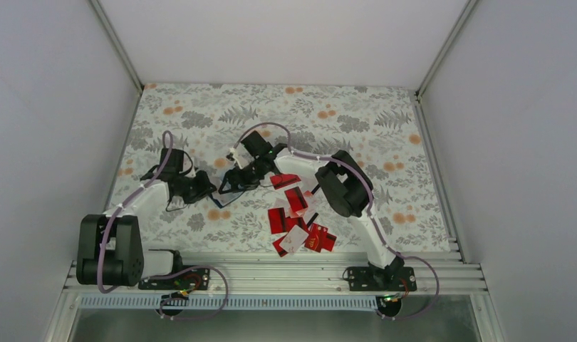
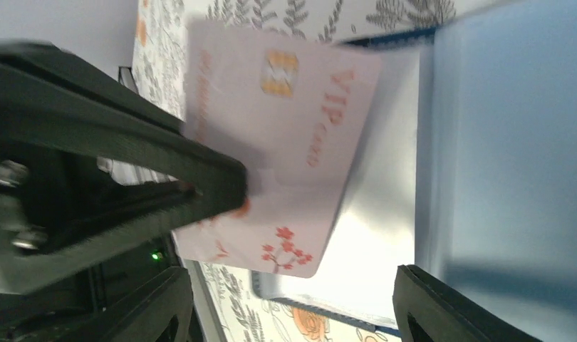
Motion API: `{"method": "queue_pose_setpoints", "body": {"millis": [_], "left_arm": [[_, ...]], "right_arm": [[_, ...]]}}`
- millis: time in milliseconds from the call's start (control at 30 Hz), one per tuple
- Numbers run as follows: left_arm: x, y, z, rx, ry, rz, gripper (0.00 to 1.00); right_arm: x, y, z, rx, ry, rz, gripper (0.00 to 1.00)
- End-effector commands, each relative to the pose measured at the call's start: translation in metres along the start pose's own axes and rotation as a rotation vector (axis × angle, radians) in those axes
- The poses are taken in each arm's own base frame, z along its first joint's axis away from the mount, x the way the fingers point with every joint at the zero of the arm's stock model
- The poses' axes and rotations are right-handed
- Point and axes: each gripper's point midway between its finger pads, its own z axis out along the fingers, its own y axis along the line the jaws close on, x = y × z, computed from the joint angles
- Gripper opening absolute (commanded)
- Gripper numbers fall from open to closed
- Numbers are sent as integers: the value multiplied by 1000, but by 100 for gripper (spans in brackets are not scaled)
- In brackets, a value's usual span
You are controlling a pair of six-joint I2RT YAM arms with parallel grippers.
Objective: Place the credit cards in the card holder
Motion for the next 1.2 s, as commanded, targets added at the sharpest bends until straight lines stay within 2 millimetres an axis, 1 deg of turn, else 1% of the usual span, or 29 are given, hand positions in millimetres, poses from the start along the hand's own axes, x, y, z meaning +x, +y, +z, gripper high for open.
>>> {"method": "queue_pose_setpoints", "body": {"millis": [0, 100, 167, 233, 333, 433, 600, 700, 933, 1167], "left_arm": [[7, 6, 4, 1, 8, -6, 2], [6, 8, 9, -3, 17, -1, 2], [5, 9, 13, -1, 24, -1, 2], [4, 7, 14, 10, 23, 2, 2], [3, 2, 15, 41, 24, 9, 2], [5, -3, 16, 83, 35, 14, 2], [13, -10, 19, 143, 66, 31, 2], [18, -9, 22, 151, 95, 31, 2], [24, -9, 28, 188, 127, 0, 2], [19, -11, 31, 201, 118, 5, 2]], "right_arm": [[-31, 35, -35, -54, -70, -25, 72], [-39, 45, -47, -116, -73, -18, 72], [-45, 42, -51, -117, -82, -16, 72], [-53, 32, -55, -95, -99, -4, 72], [-64, 7, -59, -56, -126, 30, 70], [-67, -18, -59, -28, -134, 67, 68], [-56, -42, -49, 3, -113, 89, 67], [-47, -52, -44, 12, -106, 103, 67], [-29, -61, -39, 16, -82, 121, 66], [-12, -68, -36, 22, -61, 141, 66]]}}
